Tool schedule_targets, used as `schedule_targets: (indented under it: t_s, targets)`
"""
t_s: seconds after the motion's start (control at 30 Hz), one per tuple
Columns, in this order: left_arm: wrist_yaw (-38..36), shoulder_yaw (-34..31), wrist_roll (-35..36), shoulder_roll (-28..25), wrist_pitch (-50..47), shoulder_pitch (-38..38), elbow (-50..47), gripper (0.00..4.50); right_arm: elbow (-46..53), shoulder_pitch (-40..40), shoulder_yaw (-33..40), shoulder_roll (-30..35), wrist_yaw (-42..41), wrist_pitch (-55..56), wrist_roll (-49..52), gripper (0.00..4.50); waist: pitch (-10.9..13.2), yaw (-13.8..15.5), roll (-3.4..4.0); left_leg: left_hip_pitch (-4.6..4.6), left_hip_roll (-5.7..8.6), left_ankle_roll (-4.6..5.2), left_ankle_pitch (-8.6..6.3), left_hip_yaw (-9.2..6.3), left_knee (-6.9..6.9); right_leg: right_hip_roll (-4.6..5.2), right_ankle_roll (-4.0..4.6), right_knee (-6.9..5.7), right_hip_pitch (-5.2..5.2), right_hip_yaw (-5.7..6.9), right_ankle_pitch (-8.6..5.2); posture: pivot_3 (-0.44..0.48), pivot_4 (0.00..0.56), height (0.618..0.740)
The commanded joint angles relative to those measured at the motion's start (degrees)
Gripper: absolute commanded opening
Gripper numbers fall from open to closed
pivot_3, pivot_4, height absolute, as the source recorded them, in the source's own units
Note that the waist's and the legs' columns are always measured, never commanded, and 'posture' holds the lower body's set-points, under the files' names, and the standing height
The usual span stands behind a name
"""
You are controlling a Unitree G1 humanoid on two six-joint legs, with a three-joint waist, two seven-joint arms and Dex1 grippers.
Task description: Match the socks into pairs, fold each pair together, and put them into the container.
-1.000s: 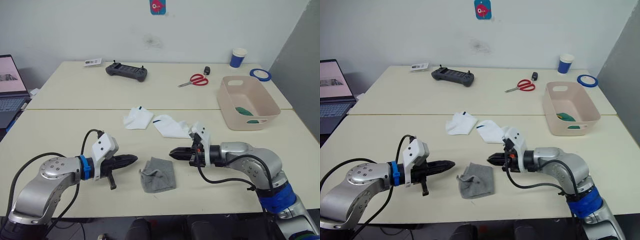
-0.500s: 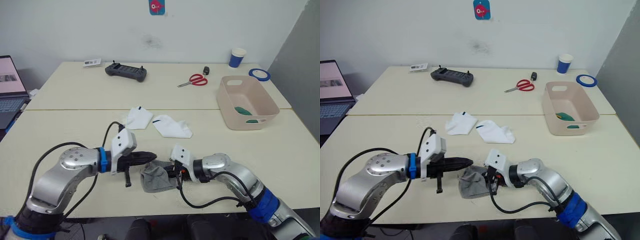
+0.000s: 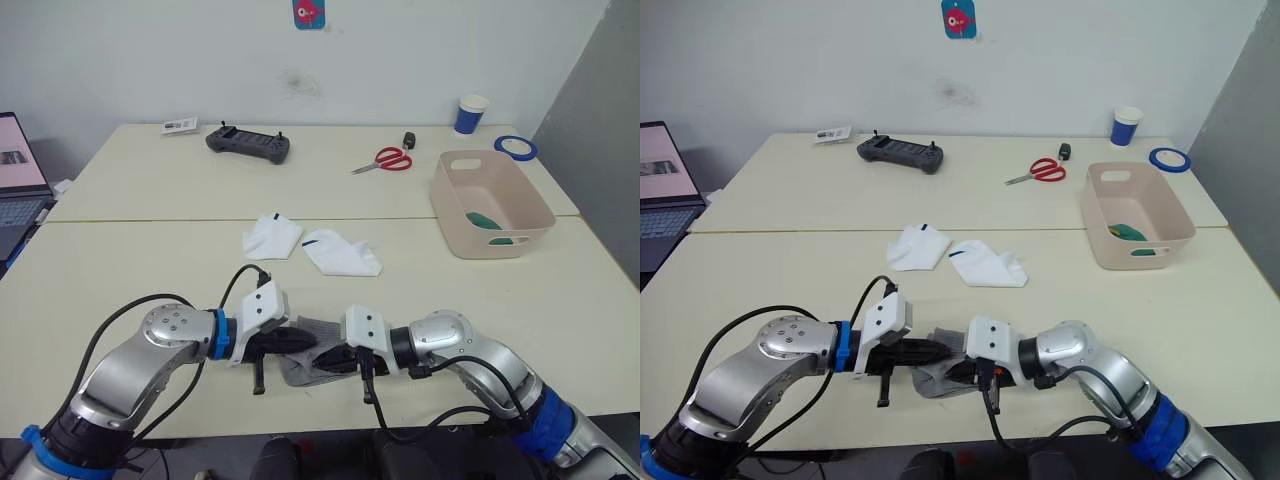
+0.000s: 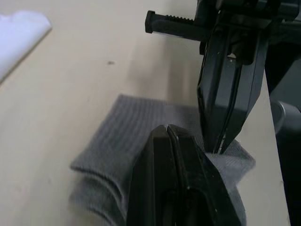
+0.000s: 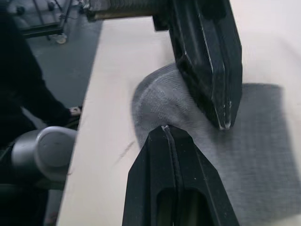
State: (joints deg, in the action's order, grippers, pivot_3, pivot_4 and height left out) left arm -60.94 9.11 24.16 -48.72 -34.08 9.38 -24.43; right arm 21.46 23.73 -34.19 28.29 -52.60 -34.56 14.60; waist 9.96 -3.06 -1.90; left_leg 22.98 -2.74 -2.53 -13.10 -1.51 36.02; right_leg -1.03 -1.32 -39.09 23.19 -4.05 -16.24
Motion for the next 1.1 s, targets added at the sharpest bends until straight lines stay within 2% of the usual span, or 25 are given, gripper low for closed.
schedule_targets:
  t_s: [0.03,0.23,0.33,0.43,0.5,0.63,0.73,0.87,0.93,1.1]
  targets:
    - [-0.7,1.4,-3.1,-1.6,2.9,-1.0,0.0,0.0,-0.5,0.7,-0.6,0.2,-1.0,0.2,-1.3,0.01,0.0,0.0,0.0,-0.01,0.0,0.0,0.0,0.0,0.01,0.0,0.0,0.0,-0.01,0.0,0.0,0.0,0.15,0.74]
    - [-0.7,4.4,-12.0,-3.6,10.4,-2.7,6.3,0.0,-1.1,-0.4,-1.6,1.7,-1.2,-0.2,-3.9,0.01,0.0,0.2,0.0,-0.01,0.01,0.0,0.0,0.01,0.01,0.02,0.01,0.0,-0.01,0.0,0.0,0.0,0.15,0.74]
    - [-0.5,3.8,-13.4,-3.8,13.3,-3.3,7.9,0.0,0.3,-1.8,-0.7,2.7,-1.1,-0.6,-4.1,0.01,0.0,0.2,0.02,-0.03,0.01,0.0,0.0,0.02,0.0,0.02,0.02,0.0,-0.01,0.0,-0.01,0.0,0.15,0.74]
    - [-0.7,1.7,-11.3,-2.9,14.2,-2.8,7.4,0.0,2.2,-2.8,0.8,3.0,-1.0,-0.3,-3.6,0.01,0.0,0.2,0.01,-0.05,-0.01,0.0,0.0,0.01,-0.01,0.02,0.02,-0.03,-0.02,0.01,-0.01,0.0,0.15,0.74]
    - [-1.4,-0.7,-7.2,-2.0,13.0,-1.8,5.5,0.0,4.4,-2.5,2.8,2.5,-1.2,-2.0,-1.5,0.01,0.0,0.2,0.01,-0.06,-0.01,0.0,0.0,0.02,0.01,0.01,0.03,-0.07,-0.01,0.01,0.01,0.0,0.15,0.74]
    - [0.2,-5.7,2.4,0.1,3.4,1.6,1.0,0.0,4.6,-0.1,6.7,-0.6,1.1,-4.6,0.9,0.01,0.0,0.2,-0.05,-0.02,-0.01,0.0,0.0,0.0,0.05,0.01,0.0,-0.08,-0.01,0.04,0.04,0.0,0.15,0.74]
    - [1.6,-5.6,2.1,0.9,1.5,3.6,1.7,0.0,0.8,1.8,7.1,-3.2,3.8,-4.0,-0.9,0.01,0.0,0.1,-0.05,-0.02,0.01,0.0,0.0,0.0,0.05,0.01,-0.01,-0.07,-0.02,0.02,0.04,0.0,0.15,0.74]
    - [2.0,-1.1,-3.7,1.4,4.9,4.2,5.7,0.0,-6.5,3.8,4.8,-6.1,6.9,-1.4,-5.3,0.01,0.0,0.1,-0.04,-0.01,0.02,0.0,0.0,0.01,0.01,0.0,0.0,-0.02,-0.01,0.01,0.02,0.0,0.15,0.74]
    - [2.5,1.3,-7.0,1.7,7.2,4.0,8.1,0.0,-8.9,3.9,2.7,-5.6,6.9,0.6,-8.3,0.01,0.0,0.1,-0.04,0.01,0.01,0.0,0.0,0.0,0.0,0.0,0.02,-0.02,0.01,0.01,0.01,0.0,0.15,0.74]
    - [3.2,3.2,-11.3,2.3,10.2,3.3,11.1,0.0,-10.0,2.9,2.9,-3.9,6.3,0.9,-10.4,0.01,0.0,0.2,-0.04,0.02,0.01,0.0,0.0,0.0,0.0,0.0,0.02,-0.01,0.01,0.01,0.01,0.0,0.15,0.74]
